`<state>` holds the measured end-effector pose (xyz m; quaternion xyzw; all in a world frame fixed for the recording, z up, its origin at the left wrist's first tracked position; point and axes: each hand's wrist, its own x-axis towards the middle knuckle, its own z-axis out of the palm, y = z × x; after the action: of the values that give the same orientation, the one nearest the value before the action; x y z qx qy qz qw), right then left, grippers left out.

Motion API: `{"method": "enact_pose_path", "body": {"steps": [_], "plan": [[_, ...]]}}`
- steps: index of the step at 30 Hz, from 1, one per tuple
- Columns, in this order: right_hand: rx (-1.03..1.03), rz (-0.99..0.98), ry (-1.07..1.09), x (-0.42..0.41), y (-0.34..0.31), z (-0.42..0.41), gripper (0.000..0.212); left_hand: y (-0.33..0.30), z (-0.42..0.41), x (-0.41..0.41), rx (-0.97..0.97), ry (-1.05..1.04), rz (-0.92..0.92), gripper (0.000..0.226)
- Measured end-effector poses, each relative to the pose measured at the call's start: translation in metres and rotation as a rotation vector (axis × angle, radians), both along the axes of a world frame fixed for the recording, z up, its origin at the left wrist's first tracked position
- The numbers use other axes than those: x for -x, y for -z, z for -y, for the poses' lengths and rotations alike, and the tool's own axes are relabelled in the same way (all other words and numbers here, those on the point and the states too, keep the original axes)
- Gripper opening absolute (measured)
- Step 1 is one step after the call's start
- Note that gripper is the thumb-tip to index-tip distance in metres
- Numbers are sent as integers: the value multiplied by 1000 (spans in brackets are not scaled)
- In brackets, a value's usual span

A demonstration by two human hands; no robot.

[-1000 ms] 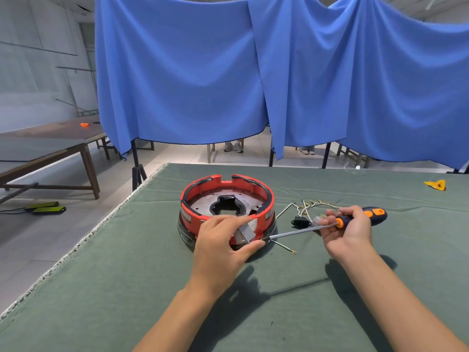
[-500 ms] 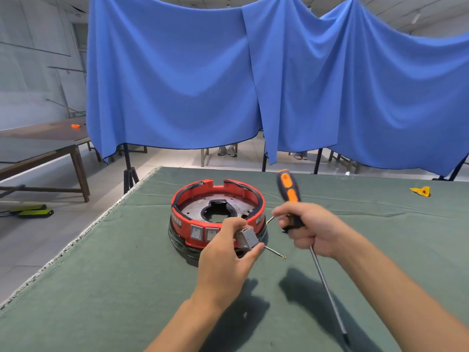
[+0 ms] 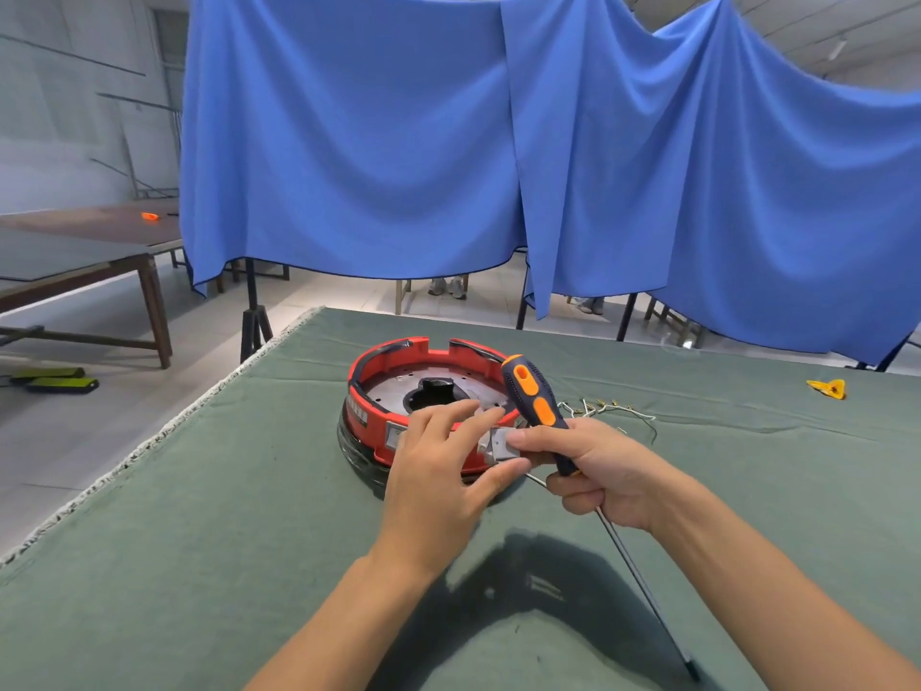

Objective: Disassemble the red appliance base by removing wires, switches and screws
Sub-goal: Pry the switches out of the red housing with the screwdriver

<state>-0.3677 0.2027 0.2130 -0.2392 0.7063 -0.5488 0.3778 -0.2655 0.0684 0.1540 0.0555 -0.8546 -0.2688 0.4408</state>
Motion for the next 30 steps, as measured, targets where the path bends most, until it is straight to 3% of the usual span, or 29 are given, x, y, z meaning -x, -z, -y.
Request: {"method": "enact_pose_path", "body": {"steps": [4, 8, 13, 18, 22, 26, 30], "plan": [[-141, -279, 261, 24, 5, -16, 17, 4, 1, 1, 112, -142, 107, 54], [-337, -545, 576, 59, 20, -45, 28, 8, 12, 0, 134, -330, 338, 54], [-316, -457, 797, 91, 33, -67, 26, 10, 19, 2, 107, -388, 359, 50], [-280, -391, 817, 98, 37, -66, 34, 11, 25, 2, 140, -403, 357, 43], [-242, -305, 762, 89, 27, -65, 29, 9, 28, 1, 146, -387, 330, 40], [-83, -234, 642, 70, 5, -55, 30, 8, 29, 1, 142, -362, 260, 36], [138, -280, 661, 49, -19, -37, 27, 5, 36, -2, 115, -255, 232, 42]]}}
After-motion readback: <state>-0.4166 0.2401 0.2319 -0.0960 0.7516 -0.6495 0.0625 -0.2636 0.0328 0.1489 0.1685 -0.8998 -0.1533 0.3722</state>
